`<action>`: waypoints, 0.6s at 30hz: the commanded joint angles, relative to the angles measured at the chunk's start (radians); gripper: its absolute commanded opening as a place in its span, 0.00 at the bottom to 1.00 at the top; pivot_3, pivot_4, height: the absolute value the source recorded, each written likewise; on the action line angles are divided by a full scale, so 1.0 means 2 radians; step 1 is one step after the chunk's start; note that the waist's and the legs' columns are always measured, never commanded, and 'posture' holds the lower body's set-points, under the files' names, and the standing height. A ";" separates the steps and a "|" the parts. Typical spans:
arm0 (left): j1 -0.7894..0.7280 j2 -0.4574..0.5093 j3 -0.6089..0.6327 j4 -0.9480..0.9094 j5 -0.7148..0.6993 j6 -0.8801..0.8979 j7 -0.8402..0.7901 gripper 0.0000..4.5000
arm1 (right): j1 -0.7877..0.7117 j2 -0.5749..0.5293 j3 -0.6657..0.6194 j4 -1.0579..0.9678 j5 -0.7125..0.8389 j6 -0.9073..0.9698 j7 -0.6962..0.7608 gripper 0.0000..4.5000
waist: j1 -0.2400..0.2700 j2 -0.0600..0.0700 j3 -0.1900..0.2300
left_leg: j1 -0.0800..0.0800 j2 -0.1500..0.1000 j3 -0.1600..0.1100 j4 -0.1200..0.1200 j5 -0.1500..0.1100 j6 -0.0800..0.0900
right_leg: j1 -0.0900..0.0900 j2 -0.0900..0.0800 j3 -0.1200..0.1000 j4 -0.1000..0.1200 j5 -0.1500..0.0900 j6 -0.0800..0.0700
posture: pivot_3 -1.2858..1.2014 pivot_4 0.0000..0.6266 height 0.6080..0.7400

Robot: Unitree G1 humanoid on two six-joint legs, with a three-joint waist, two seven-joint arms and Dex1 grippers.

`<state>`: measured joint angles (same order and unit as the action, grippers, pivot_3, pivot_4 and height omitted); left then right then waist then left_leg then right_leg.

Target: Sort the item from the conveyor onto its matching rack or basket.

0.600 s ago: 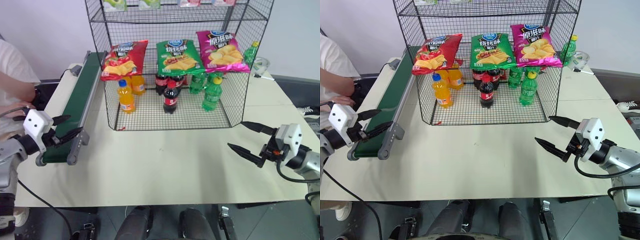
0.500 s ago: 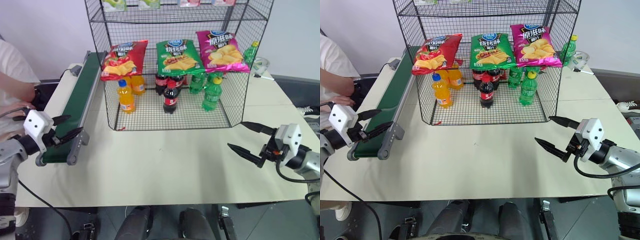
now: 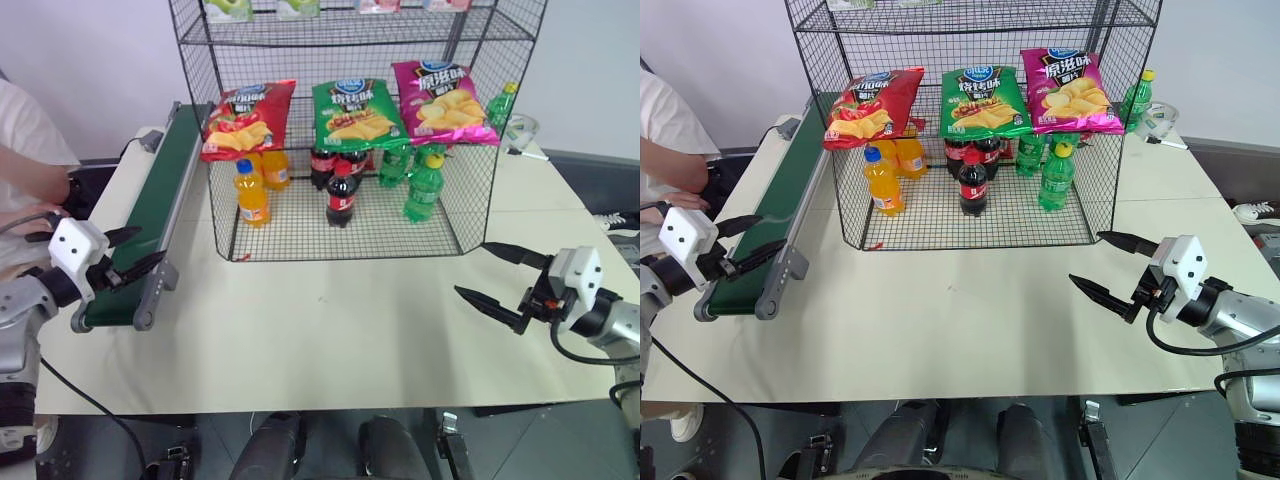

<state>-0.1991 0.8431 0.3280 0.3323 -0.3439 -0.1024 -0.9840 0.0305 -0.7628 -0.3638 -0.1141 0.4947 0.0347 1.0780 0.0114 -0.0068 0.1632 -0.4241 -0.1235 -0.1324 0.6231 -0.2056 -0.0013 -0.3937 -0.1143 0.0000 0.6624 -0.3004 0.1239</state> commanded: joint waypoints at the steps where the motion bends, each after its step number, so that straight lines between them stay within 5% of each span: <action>1: -0.006 0.005 0.009 -0.003 -0.004 -0.006 -0.003 0.71 | -0.002 0.001 -0.007 -0.009 0.004 -0.008 -0.002 1.00 | 0.000 0.000 0.000 | 0.000 0.000 0.000 0.000 0.000 0.000 | 0.000 0.000 0.000 0.000 0.000 0.000 | 0.52 0.24 1.00; 18: -0.008 0.000 0.009 -0.008 -0.004 -0.003 -0.004 0.71 | -0.001 0.001 -0.008 -0.008 0.003 -0.012 -0.001 1.00 | 0.000 0.000 0.000 | 0.000 0.000 0.000 0.000 0.000 0.000 | 0.000 0.000 0.000 0.000 0.000 0.000 | 0.52 0.24 1.00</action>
<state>-0.2001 0.8390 0.3280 0.3326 -0.3440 -0.1013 -0.9957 0.0314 -0.7626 -0.3637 -0.1141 0.4942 0.0340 1.0774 0.0114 -0.0068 0.1633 -0.4241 -0.1235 -0.1324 0.6227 -0.2056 -0.0013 -0.3939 -0.1144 -0.0001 0.6621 -0.3006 0.1236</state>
